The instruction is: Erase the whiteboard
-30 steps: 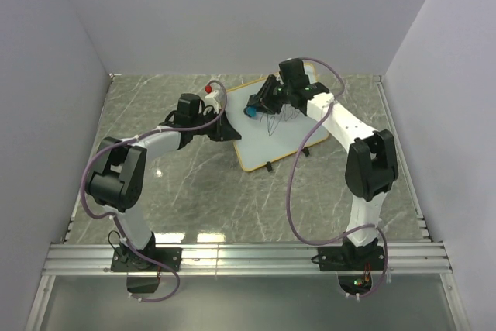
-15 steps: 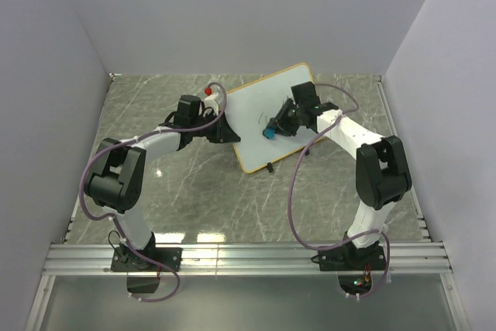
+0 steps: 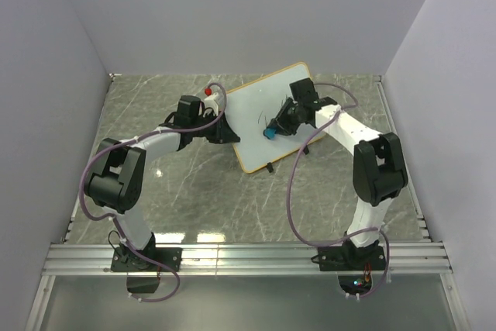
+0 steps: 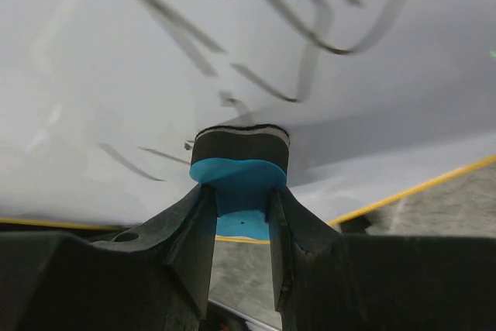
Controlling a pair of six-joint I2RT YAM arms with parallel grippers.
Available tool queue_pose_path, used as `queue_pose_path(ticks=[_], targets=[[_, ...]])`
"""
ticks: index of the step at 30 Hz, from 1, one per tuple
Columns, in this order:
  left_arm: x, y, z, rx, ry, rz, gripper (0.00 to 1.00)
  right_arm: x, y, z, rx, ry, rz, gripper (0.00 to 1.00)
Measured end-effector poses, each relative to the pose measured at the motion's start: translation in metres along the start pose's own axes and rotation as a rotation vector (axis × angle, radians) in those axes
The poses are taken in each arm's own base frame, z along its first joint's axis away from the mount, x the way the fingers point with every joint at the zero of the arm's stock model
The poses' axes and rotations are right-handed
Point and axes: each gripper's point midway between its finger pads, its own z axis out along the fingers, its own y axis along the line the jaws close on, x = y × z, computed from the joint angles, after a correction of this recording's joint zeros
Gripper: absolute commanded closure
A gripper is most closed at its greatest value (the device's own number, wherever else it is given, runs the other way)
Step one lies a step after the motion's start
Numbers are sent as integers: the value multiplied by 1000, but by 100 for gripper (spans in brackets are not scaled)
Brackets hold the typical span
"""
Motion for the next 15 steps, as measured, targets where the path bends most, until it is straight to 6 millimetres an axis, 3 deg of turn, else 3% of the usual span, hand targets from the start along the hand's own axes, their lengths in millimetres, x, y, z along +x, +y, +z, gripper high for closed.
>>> queue_pose_path(ticks=[3,9,11,15], targets=[[1,1,0,-3,1,-1,100,-5,28,0,-31,-3,-22,100],[2,2,0,-9,2,-5,100,-7,109,0,-152,-22,-110,100],[3,2,0,-11,2,-8,100,-4,118,1,-167,-21,-122,100],[3,3,0,-16,0,-6,100,-2,115,3,-165,-21,-119,100]])
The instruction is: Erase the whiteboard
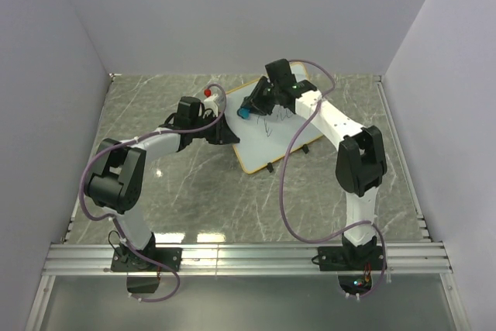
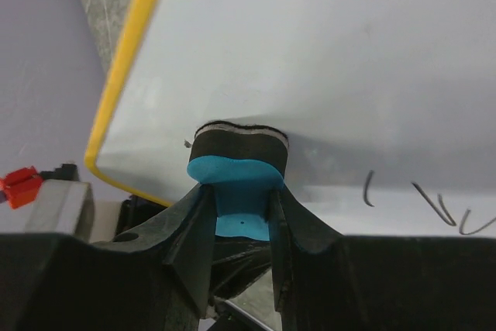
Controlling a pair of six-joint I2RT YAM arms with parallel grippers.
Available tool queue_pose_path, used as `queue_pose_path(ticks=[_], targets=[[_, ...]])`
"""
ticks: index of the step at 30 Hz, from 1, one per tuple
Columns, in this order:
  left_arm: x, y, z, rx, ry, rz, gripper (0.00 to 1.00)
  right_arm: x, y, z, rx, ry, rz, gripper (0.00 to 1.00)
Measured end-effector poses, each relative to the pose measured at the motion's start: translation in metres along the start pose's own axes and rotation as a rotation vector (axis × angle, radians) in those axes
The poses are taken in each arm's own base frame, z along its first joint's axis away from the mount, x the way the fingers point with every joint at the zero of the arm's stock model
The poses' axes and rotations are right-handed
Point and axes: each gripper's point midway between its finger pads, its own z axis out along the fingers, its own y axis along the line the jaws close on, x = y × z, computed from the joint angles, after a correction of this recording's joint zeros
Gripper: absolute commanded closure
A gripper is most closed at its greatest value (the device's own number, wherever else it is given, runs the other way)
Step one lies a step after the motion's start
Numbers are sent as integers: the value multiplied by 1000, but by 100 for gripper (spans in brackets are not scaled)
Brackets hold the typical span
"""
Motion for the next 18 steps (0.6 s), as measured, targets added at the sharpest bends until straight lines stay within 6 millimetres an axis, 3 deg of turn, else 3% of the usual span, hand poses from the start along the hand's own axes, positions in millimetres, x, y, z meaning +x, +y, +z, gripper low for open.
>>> queue_pose_path(ticks=[2,5,13,18], targets=[[0,0,0,-1,-1,0,100,3,-7,1,3,-2,1,100],[0,1,0,-5,-1,-1,100,17,-33,-1,54,13,7,100],[0,1,0,-8,-3,6,100,64,-119,-10,222,84,42,100],[-1,0,1,-6,-6,19,100,69,-132,-14,261,115,56,100]])
